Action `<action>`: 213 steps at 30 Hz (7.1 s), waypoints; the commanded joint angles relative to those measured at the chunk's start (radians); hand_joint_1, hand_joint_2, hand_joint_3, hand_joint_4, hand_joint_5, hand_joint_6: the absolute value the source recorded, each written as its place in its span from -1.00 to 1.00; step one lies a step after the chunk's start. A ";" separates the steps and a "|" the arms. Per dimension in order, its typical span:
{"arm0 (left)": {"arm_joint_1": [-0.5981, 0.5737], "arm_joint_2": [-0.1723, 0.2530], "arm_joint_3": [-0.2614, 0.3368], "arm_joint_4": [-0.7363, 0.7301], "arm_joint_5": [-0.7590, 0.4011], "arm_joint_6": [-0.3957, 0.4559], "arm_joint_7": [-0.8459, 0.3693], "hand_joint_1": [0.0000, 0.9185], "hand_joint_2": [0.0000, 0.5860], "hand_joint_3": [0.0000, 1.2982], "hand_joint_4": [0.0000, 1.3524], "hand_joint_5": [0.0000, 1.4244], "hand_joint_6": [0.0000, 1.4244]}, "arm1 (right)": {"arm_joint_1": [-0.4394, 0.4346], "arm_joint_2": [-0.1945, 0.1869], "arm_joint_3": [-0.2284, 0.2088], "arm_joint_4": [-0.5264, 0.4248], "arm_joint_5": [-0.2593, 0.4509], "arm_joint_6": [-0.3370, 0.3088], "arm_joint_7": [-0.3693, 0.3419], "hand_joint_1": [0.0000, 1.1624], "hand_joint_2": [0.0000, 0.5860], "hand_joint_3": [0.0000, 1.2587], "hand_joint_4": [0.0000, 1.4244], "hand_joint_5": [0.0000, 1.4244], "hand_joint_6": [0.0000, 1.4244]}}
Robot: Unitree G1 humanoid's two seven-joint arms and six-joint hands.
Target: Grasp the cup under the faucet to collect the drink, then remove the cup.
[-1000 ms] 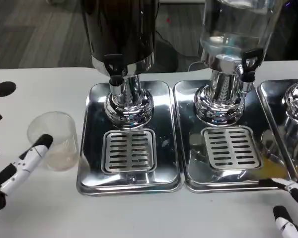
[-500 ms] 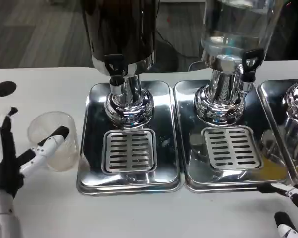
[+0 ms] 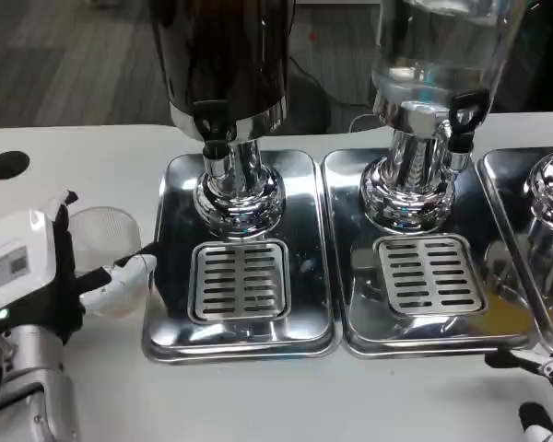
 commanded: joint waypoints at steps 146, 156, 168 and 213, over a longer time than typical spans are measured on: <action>0.059 -0.058 -0.028 -0.413 -0.076 -0.200 0.005 -0.91 -0.88 -0.43 -0.44 0.17 0.29 | -0.029 0.072 -0.015 0.047 0.118 -0.082 0.119 -0.30 0.65 -0.50 -0.72 -0.80 -0.89; -0.008 -0.089 -0.033 -0.400 -0.103 -0.209 -0.050 -0.88 -0.87 -0.46 -0.52 0.20 0.30 | -0.014 0.070 -0.020 0.031 0.124 -0.083 0.119 -0.30 0.65 -0.50 -0.72 -0.80 -0.89; -0.003 -0.126 -0.090 -0.419 -0.080 -0.215 -0.063 -0.88 -0.85 -0.40 -0.47 0.21 0.30 | 0.003 0.063 -0.039 0.046 0.153 -0.109 0.128 -0.30 0.65 -0.50 -0.72 -0.80 -0.89; 0.159 -0.134 -0.073 -0.495 -0.088 -0.282 -0.066 -0.88 -0.84 -0.37 -0.42 0.22 0.34 | 0.012 0.067 -0.035 0.032 0.168 -0.116 0.143 -0.31 0.63 -0.51 -0.74 -0.80 -0.89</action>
